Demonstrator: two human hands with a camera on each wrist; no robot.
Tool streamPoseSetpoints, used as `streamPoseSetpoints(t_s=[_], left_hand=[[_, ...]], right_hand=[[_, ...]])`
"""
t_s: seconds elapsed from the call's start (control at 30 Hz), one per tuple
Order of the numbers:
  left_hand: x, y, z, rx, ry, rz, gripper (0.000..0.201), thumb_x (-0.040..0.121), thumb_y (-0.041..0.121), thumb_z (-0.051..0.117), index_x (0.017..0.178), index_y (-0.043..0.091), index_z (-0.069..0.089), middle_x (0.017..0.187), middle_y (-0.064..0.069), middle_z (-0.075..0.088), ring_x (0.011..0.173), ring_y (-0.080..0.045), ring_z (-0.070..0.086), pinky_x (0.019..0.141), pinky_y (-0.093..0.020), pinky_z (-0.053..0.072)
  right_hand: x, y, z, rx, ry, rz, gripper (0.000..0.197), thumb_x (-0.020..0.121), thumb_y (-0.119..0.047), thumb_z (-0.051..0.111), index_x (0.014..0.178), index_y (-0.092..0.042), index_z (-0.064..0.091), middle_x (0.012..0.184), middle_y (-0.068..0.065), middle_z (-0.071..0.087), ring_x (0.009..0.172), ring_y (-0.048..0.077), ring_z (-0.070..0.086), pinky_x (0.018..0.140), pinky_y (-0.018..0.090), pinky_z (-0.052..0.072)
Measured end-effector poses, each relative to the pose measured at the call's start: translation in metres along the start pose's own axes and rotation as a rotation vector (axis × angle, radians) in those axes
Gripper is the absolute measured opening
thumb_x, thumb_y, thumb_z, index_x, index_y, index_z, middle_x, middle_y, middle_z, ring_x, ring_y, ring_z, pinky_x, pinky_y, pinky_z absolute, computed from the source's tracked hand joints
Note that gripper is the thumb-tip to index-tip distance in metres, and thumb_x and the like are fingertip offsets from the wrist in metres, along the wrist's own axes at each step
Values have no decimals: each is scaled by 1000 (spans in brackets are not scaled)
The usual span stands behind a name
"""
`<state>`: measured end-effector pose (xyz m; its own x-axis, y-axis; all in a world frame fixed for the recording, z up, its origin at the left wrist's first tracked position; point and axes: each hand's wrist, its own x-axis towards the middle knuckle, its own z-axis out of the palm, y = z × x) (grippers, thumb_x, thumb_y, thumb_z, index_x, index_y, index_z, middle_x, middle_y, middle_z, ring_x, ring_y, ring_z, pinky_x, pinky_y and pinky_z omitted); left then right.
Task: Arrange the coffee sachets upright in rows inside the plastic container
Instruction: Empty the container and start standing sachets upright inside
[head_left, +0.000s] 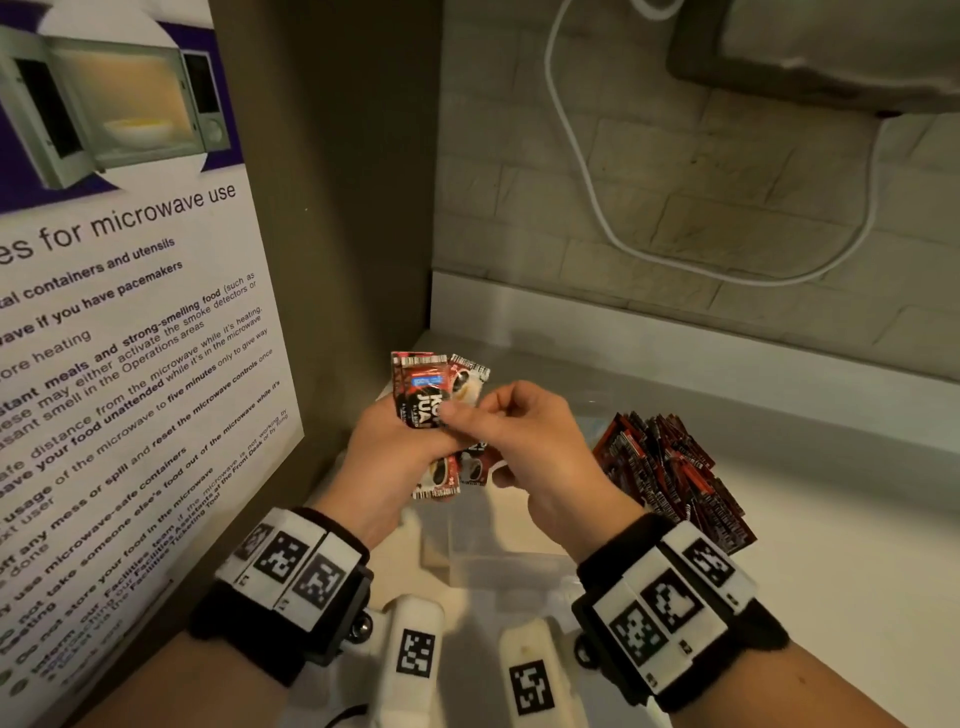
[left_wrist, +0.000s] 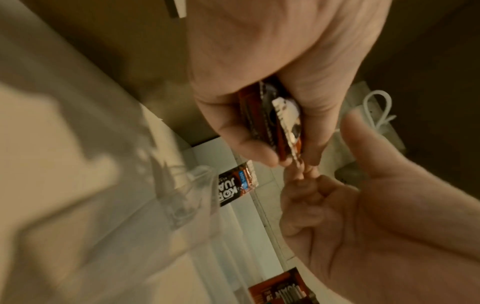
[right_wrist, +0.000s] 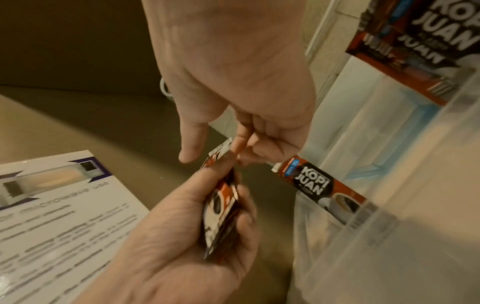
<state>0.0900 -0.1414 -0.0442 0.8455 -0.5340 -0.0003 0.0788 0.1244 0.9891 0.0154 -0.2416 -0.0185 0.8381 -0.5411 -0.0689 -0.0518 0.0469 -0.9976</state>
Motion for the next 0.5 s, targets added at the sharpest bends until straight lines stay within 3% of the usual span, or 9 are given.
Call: streamPoseSetpoints(t_s=[0.13, 0.23, 0.33, 0.37, 0.43, 0.5], left_hand=[[-5, 3, 3, 113, -109, 37, 43, 68, -17, 71, 98, 14, 71, 90, -6, 75, 86, -22, 72, 77, -38, 59], [-8, 5, 2, 67, -167, 33, 43, 71, -17, 70, 102, 12, 68, 93, -8, 75, 87, -23, 72, 76, -36, 59], [-9, 4, 0, -89, -157, -31, 29, 86, -7, 58, 102, 15, 67, 90, -6, 75, 82, -19, 72, 73, -33, 59], [-8, 4, 0, -129, -139, -45, 28, 88, -6, 56, 102, 16, 67, 89, -6, 75, 80, -18, 72, 70, -31, 59], [-7, 3, -1, -162, -117, -32, 29, 86, -7, 57, 104, 15, 66, 90, -6, 75, 79, -18, 72, 65, -29, 58], [-8, 2, -1, -154, -100, -9, 29, 83, -6, 63, 104, 14, 66, 84, -4, 75, 71, -17, 71, 55, -27, 55]], right_hand=[[-2, -1, 1, 17, 1, 6, 26, 66, -5, 83, 80, -7, 62, 59, -1, 62, 41, 5, 52, 35, 16, 34], [-3, -2, -1, -9, 12, 3, 18, 72, -6, 79, 85, -8, 67, 73, 8, 69, 54, 14, 61, 43, 23, 46], [-1, -3, -5, -37, -5, 15, 21, 78, -10, 75, 96, -6, 65, 85, 13, 72, 64, 21, 68, 56, 36, 55], [-2, -5, -6, -35, -10, 26, 22, 79, -11, 74, 97, -4, 63, 82, 13, 71, 60, 18, 68, 50, 32, 55], [-1, -6, -9, -56, 18, 54, 28, 78, -16, 76, 93, 0, 59, 72, 10, 65, 45, 10, 60, 38, 20, 42], [1, -5, -12, -99, 38, 71, 27, 78, -20, 77, 84, -3, 57, 56, 5, 57, 35, 7, 47, 36, 17, 31]])
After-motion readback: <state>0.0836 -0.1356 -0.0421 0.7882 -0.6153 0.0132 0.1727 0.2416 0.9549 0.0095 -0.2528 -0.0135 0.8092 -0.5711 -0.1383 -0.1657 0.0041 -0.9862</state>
